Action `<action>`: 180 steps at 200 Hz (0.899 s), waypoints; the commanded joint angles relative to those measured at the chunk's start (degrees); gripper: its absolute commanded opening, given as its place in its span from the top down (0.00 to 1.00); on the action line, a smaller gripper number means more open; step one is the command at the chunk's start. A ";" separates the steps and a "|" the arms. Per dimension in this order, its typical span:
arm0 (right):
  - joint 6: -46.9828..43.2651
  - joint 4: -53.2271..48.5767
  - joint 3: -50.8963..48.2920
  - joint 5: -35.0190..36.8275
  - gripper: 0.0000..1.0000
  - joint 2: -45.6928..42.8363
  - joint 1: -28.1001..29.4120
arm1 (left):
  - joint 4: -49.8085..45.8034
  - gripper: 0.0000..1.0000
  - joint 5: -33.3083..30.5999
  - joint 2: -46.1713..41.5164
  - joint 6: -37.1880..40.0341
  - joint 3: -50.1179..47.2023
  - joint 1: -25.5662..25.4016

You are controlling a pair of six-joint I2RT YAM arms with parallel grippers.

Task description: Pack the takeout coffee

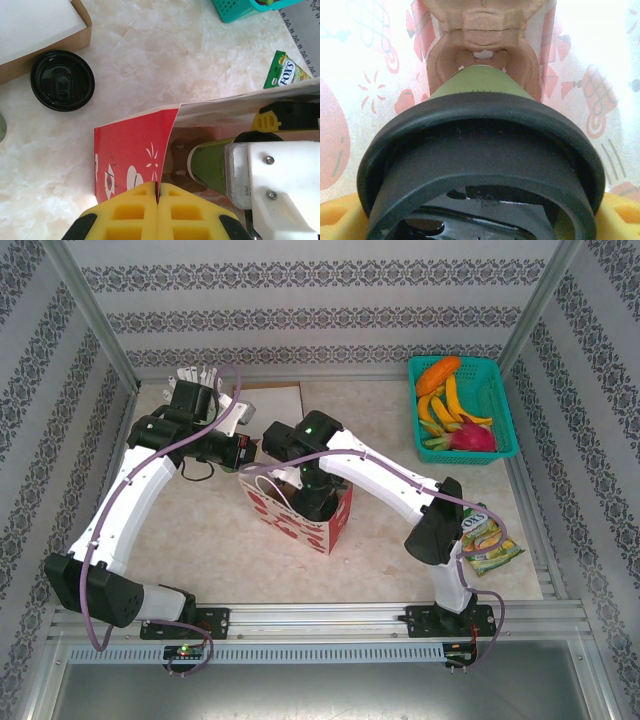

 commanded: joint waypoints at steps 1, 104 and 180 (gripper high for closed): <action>-1.10 -2.49 -0.94 0.18 0.41 0.50 -0.47 | -0.53 1.00 1.91 -0.61 0.87 1.19 0.88; -2.10 0.42 -3.72 1.01 0.40 0.23 -0.91 | 0.44 1.00 2.00 -1.26 0.43 0.24 0.87; -2.53 1.58 -4.84 1.07 0.39 0.37 -1.31 | 0.93 1.00 1.78 -1.89 0.34 -0.46 0.82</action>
